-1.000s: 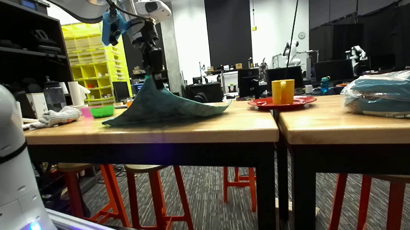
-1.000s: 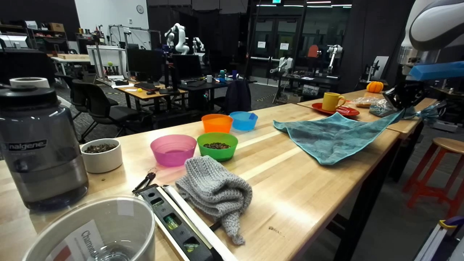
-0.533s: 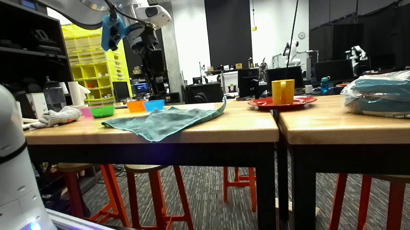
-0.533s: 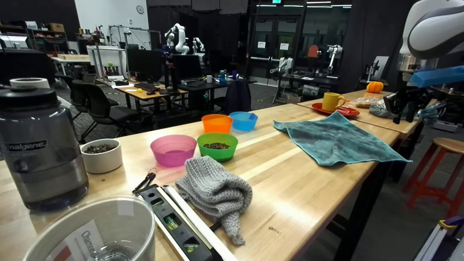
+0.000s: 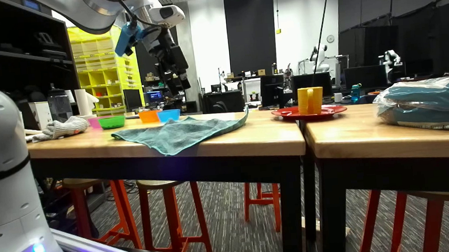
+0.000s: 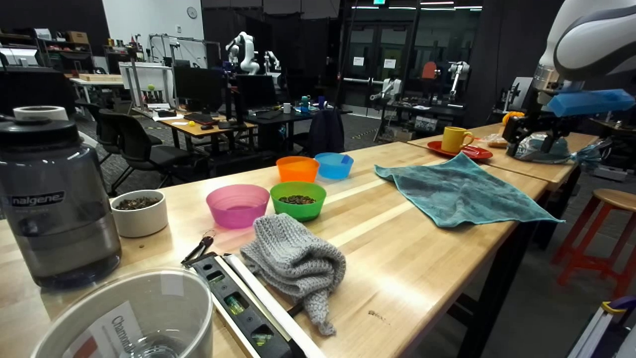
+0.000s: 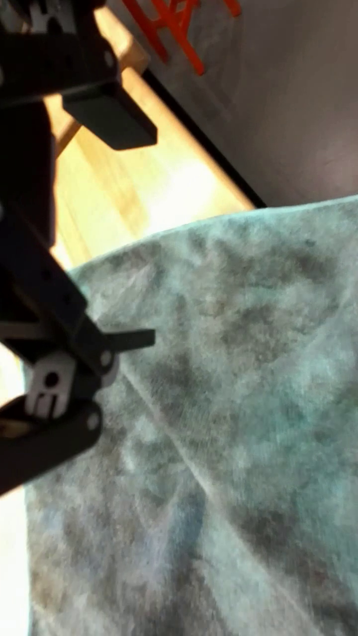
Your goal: Unfold the blue cloth
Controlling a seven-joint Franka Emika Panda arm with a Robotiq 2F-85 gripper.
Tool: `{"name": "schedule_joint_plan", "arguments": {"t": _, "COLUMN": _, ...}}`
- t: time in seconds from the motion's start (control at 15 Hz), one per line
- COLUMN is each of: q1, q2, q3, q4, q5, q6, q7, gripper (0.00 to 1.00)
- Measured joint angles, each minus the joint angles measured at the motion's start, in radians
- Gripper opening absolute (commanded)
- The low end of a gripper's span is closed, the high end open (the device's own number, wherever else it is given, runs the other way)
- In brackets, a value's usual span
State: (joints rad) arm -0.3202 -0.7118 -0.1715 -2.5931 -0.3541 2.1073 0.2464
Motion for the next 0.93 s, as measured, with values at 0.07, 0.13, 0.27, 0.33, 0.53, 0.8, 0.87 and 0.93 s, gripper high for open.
{"name": "schedule_joint_plan", "arguments": {"t": 0.07, "q1": 0.012, "q2": 0.003, "q3": 0.003, "q4": -0.001, "q5": 0.011, "q6": 0.025, "q7": -0.008, "gripper": 0.59}}
{"name": "schedule_joint_plan", "arguments": {"t": 0.13, "q1": 0.024, "q2": 0.007, "q3": 0.006, "q4": -0.001, "q5": 0.021, "q6": 0.048, "q7": -0.017, "gripper": 0.52}}
{"name": "schedule_joint_plan", "arguments": {"t": 0.27, "q1": 0.048, "q2": 0.024, "q3": 0.014, "q4": -0.001, "q5": 0.039, "q6": 0.091, "q7": -0.035, "gripper": 0.35}}
{"name": "schedule_joint_plan", "arguments": {"t": 0.33, "q1": 0.059, "q2": 0.036, "q3": 0.018, "q4": -0.001, "q5": 0.047, "q6": 0.113, "q7": -0.044, "gripper": 0.28}}
{"name": "schedule_joint_plan", "arguments": {"t": 0.53, "q1": 0.091, "q2": 0.087, "q3": 0.025, "q4": 0.004, "q5": 0.072, "q6": 0.175, "q7": -0.075, "gripper": 0.65}}
{"name": "schedule_joint_plan", "arguments": {"t": 0.8, "q1": 0.12, "q2": 0.174, "q3": 0.028, "q4": 0.031, "q5": 0.106, "q6": 0.241, "q7": -0.126, "gripper": 0.87}}
{"name": "schedule_joint_plan", "arguments": {"t": 0.87, "q1": 0.126, "q2": 0.198, "q3": 0.028, "q4": 0.043, "q5": 0.118, "q6": 0.251, "q7": -0.142, "gripper": 0.93}}
{"name": "schedule_joint_plan", "arguments": {"t": 0.93, "q1": 0.131, "q2": 0.223, "q3": 0.028, "q4": 0.056, "q5": 0.132, "q6": 0.259, "q7": -0.158, "gripper": 0.98}}
